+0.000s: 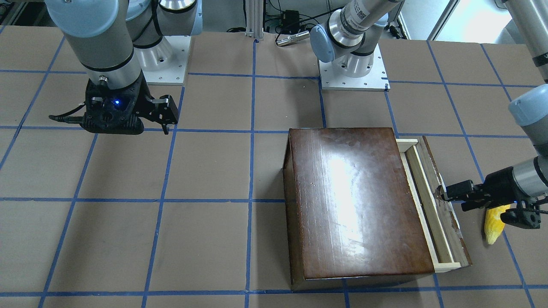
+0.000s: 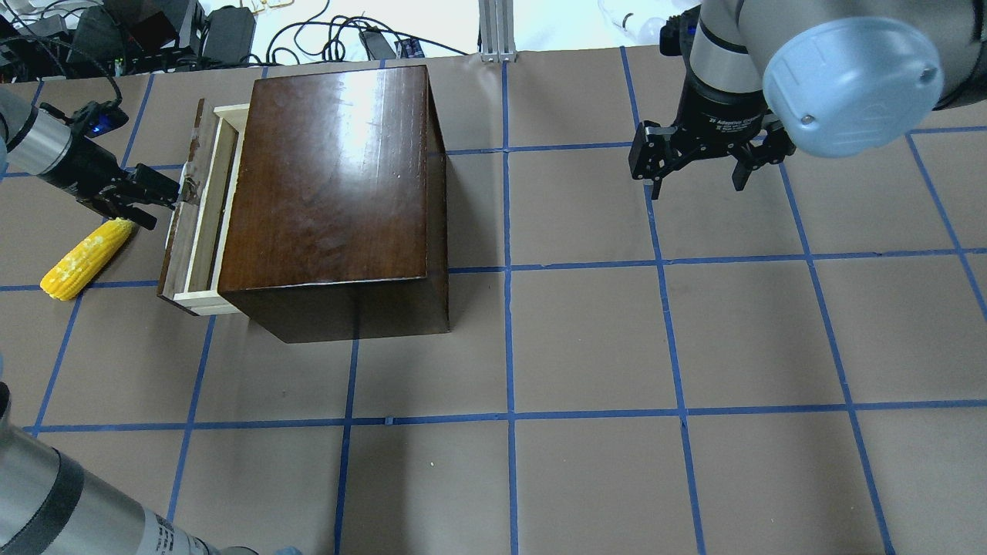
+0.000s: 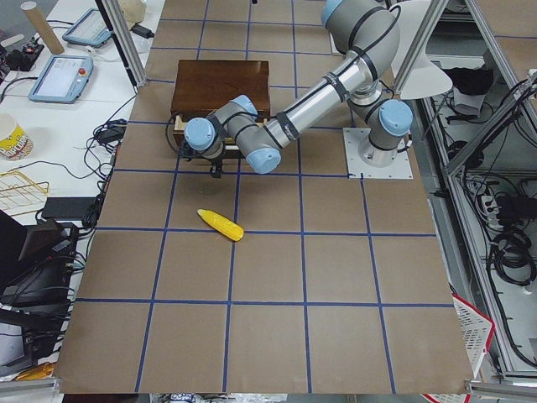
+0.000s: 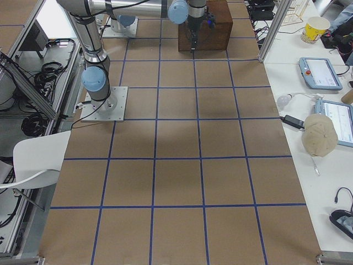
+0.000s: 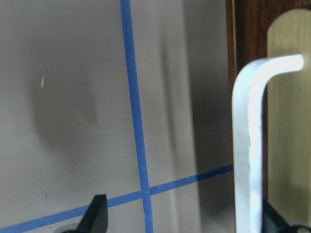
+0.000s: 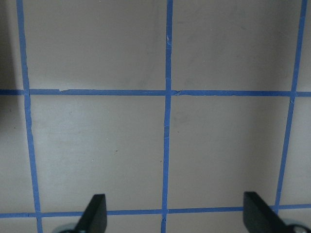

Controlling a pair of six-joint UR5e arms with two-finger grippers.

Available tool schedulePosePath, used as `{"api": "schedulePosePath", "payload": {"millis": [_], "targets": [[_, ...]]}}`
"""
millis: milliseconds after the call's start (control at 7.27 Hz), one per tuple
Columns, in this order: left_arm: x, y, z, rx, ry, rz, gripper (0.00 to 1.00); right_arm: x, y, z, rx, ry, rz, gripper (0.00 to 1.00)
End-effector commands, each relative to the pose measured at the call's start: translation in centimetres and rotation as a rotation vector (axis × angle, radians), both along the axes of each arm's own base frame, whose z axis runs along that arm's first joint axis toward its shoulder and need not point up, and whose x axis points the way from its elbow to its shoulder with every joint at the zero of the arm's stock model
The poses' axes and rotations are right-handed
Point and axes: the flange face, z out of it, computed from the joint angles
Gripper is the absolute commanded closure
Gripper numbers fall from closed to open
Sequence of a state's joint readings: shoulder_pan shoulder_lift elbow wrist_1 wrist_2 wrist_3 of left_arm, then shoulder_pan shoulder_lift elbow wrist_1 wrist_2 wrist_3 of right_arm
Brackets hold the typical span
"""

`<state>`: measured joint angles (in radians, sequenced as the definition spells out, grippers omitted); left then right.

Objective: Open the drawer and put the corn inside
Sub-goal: 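Pull the drawer handle away from the cabinet with the left gripper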

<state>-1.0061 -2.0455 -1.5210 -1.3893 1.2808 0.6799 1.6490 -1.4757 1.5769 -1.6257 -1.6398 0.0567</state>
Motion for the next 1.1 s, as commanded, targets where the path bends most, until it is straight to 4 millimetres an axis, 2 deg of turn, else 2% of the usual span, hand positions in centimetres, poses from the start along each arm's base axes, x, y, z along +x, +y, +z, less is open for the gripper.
{"api": "schedulePosePath", "payload": {"millis": [0, 138, 962], "targets": [[0.7, -0.3, 0.1, -0.009, -0.010, -0.011, 0.00, 0.0, 0.0, 0.0, 0.000, 0.000, 0.000, 0.00], [1.4, -0.1, 0.1, -0.011, -0.014, -0.013, 0.00, 0.0, 0.0, 0.0, 0.000, 0.000, 0.000, 0.00], [2.8, 0.0, 0.8, -0.021, -0.053, -0.045, 0.00, 0.0, 0.0, 0.0, 0.000, 0.000, 0.000, 0.00]]}}
